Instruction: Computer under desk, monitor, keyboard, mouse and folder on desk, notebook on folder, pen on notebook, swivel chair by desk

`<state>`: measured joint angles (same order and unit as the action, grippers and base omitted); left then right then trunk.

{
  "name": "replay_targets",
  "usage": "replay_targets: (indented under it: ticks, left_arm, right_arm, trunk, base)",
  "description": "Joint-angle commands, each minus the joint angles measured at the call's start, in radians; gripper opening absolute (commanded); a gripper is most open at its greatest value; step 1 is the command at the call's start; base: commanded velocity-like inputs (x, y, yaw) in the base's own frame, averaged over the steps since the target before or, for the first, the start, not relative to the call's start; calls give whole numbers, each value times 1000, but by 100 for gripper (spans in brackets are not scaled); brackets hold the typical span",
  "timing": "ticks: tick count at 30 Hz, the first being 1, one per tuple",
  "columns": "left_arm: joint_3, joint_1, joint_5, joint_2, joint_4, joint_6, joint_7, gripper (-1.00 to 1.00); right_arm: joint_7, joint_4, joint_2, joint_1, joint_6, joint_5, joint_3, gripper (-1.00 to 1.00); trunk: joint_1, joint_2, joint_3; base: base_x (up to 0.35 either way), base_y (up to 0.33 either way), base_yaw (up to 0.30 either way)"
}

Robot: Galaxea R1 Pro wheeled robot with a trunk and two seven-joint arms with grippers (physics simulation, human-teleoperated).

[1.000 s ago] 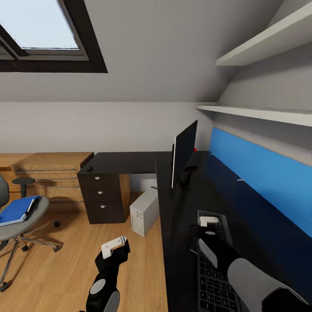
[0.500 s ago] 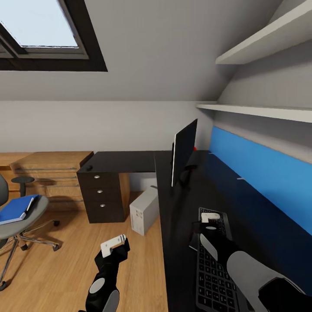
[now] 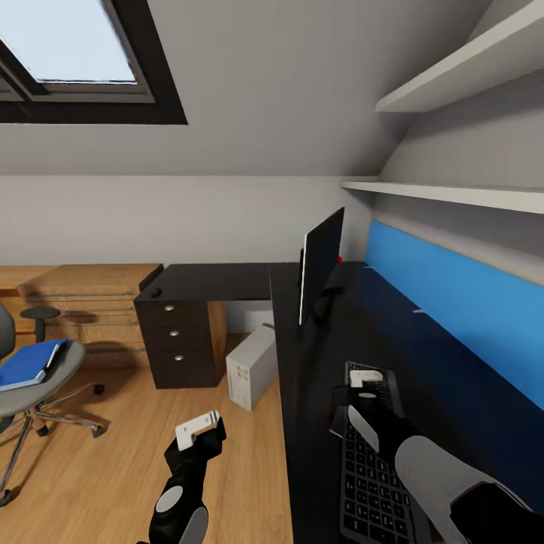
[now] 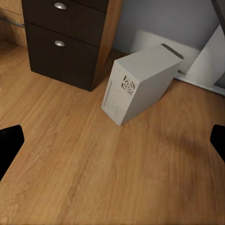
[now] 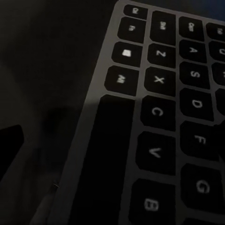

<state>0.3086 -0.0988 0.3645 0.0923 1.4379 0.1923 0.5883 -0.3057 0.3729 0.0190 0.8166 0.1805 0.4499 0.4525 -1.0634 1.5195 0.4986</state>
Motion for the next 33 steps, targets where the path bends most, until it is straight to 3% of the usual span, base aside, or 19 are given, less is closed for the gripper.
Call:
replay_targets:
  ticks: [1,18,33]
  left_arm:
    - [1,-1,4,0,1,4,7,100]
    - [3,-1,4,0,1,4,8,100]
    - [3,-1,5,0,1,4,8,100]
  right_arm:
    - [-4,-49,1,-7,5,26,5,100]
    - [-4,-49,1,-7,5,24,5,100]
    - [-4,-43,1,-7,-20,24,5,100]
  trunk:
    - [0,1,1]
    - [0,1,1]
    - [0,1,1]
  base:
    - [-154,-17,0]
    - [-161,-15,0]
    - [-53,0,0]
